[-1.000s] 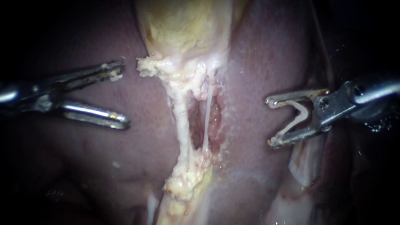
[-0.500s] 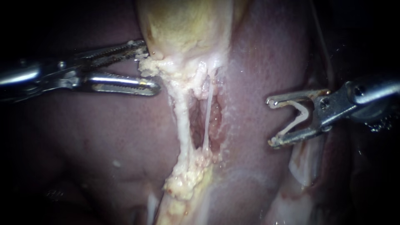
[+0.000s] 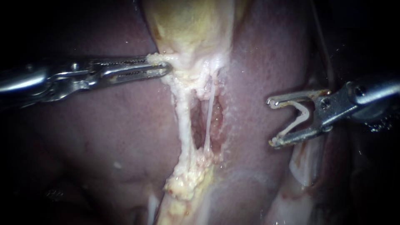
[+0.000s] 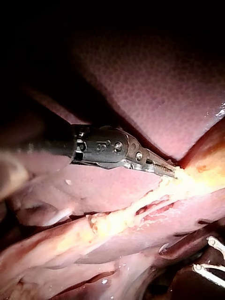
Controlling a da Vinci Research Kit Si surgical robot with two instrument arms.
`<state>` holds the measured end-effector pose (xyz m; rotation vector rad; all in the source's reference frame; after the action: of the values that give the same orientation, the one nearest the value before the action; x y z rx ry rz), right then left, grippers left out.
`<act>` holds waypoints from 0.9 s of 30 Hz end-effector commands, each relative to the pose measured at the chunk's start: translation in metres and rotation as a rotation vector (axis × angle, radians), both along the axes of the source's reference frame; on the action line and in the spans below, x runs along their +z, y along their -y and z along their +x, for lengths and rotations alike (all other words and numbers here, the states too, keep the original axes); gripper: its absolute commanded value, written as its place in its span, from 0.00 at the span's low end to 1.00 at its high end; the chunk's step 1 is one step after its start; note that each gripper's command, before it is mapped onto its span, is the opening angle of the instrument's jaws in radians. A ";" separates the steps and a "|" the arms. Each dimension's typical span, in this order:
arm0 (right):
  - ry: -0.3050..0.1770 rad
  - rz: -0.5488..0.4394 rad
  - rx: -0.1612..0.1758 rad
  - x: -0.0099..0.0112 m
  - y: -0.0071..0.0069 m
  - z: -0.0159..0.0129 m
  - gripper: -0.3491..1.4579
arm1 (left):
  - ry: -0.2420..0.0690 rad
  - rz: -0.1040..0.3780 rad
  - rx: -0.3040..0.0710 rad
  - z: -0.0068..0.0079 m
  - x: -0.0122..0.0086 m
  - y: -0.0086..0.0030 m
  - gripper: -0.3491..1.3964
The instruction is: Grabbing gallbladder
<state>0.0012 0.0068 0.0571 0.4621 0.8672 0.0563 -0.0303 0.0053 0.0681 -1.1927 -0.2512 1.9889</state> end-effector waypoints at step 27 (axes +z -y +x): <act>0.002 -0.001 0.004 0.0000 -0.0001 -0.0003 0.47 | 0.039 0.061 -0.022 0.0061 -0.0088 -0.0044 0.00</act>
<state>0.0008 0.0069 0.0571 0.4593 0.8661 0.0604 -0.0242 0.0097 0.0592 -1.1907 -0.3161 1.9273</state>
